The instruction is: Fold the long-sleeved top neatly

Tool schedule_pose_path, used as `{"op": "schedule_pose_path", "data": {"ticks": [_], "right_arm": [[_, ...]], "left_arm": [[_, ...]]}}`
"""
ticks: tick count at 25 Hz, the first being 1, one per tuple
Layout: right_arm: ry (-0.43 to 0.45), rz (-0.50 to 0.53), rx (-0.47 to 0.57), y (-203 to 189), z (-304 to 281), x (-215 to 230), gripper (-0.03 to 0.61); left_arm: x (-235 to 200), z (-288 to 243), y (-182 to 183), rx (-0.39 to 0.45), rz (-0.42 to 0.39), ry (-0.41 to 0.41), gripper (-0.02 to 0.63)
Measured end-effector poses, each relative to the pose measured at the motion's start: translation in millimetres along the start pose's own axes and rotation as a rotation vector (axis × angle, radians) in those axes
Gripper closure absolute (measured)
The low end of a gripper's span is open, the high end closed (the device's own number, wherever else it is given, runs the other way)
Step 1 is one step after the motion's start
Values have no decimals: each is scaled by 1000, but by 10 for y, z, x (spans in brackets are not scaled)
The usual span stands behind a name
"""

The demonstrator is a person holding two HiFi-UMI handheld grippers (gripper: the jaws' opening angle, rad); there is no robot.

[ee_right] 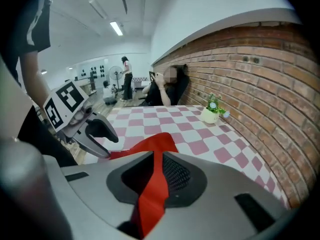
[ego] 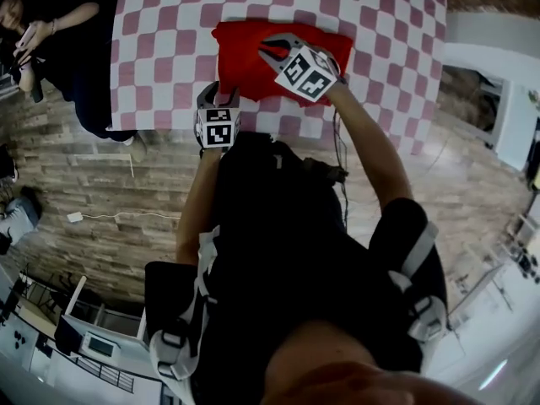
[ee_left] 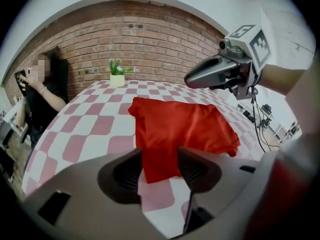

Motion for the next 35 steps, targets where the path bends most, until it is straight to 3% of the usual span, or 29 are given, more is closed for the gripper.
{"op": "schedule_pose_path", "data": {"ticks": [2,4,15,18,23,29,35], "right_arm": [[41,45,-57,41,-202,88,449],[73,80,-115,69,-413,161,423],[215,143,-364,-18,-1313,518,393],[246,123,-392,-58,-1459,512,393],[261,86,-430,-72,-1528,530,400],[253,71,-459,-106,-1530,537,426],[194,-82,-475,-201,-1448,658,445]], "left_arm": [[-23,-82,-42,-32,36,0,396],[-77,-172,-88,-68,62,-2,387],[-200,-459,-239,-198,183,-70,390],[-216,-499,-247,-209,160,-82,409],[-182,-579,-211,-217,96,-130,521],[-293,-551,-162,-260,51,-225,537],[-479,-611,27,-283,-82,-274,538]]}}
Point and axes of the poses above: the fingertips, and each gripper's own axes: z backward along the fingers, x to its right, y out of its top, the point moved 7 cm from there along z, backward along the fingers, and after that the axes turned 2 degrees about x, right-handed, at the moved point
